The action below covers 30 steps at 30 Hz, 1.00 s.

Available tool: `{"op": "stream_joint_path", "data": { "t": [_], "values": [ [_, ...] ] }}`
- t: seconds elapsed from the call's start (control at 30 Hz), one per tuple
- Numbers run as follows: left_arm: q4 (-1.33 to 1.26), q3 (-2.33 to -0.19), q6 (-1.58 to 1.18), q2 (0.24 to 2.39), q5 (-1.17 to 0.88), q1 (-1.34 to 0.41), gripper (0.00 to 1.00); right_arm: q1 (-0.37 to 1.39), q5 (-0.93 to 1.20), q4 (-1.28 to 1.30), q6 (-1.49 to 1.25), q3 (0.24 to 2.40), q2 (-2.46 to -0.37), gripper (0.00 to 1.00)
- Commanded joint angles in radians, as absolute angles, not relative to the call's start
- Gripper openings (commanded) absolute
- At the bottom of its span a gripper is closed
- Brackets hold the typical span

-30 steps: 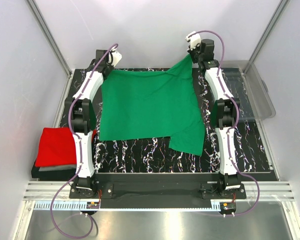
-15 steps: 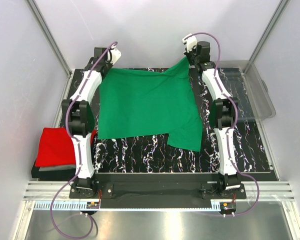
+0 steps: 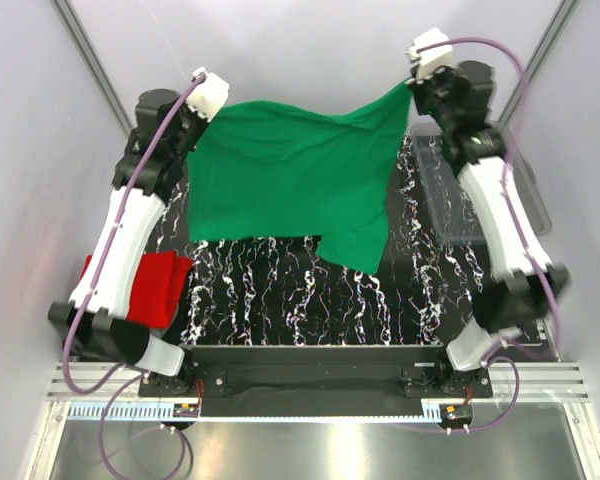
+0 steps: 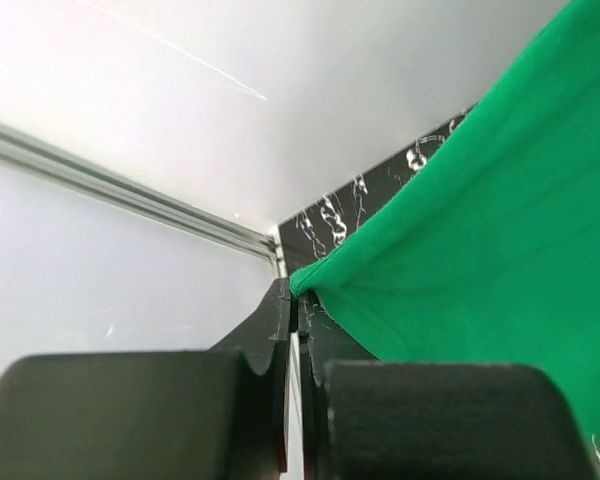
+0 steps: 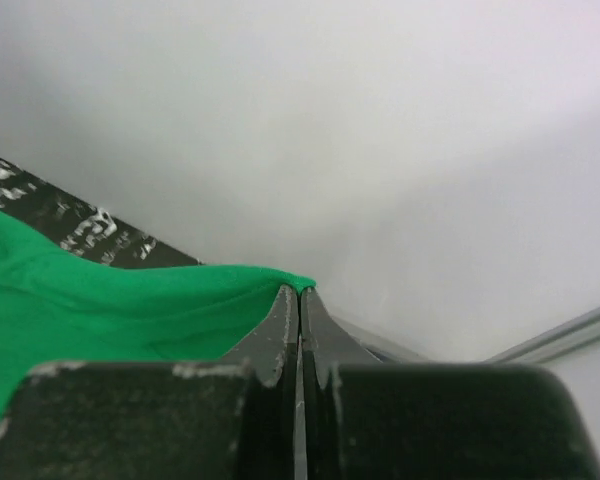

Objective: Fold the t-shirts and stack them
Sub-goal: Flatten the tshirt out

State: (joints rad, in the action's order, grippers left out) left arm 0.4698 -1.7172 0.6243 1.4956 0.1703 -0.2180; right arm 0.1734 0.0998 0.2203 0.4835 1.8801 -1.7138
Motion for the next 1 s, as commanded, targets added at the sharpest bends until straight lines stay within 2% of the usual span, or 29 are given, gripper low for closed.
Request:
{"op": "stream_joint_path", "data": {
  "t": [0.0,0.23,0.4,0.73,0.97],
  "values": [
    [0.475,-1.637,0.607,1.378,0.143,-0.235,0.0,0.224,0.12,0.201,0.515,1.748,-1.487,0.0],
    [0.537,-1.554,0.581,1.088,0.092,-0.258,0.0,0.342,0.037,0.301,0.545,1.596,-1.171,0.0],
    [0.571,-1.565,0.542,0.967,0.042,-0.252,0.0,0.367,0.005,0.394,0.508,1.632,-1.034,0.0],
    [0.586,-1.761,0.468,1.014,-0.023,-0.163,0.0,0.362,-0.037,0.404,0.636,1.854,-1.094,0.0],
    [0.588,-1.687,0.518,1.088,-0.008,-0.158,0.0,0.36,-0.043,0.238,0.719,1.761,-1.176,0.0]
  ]
}}
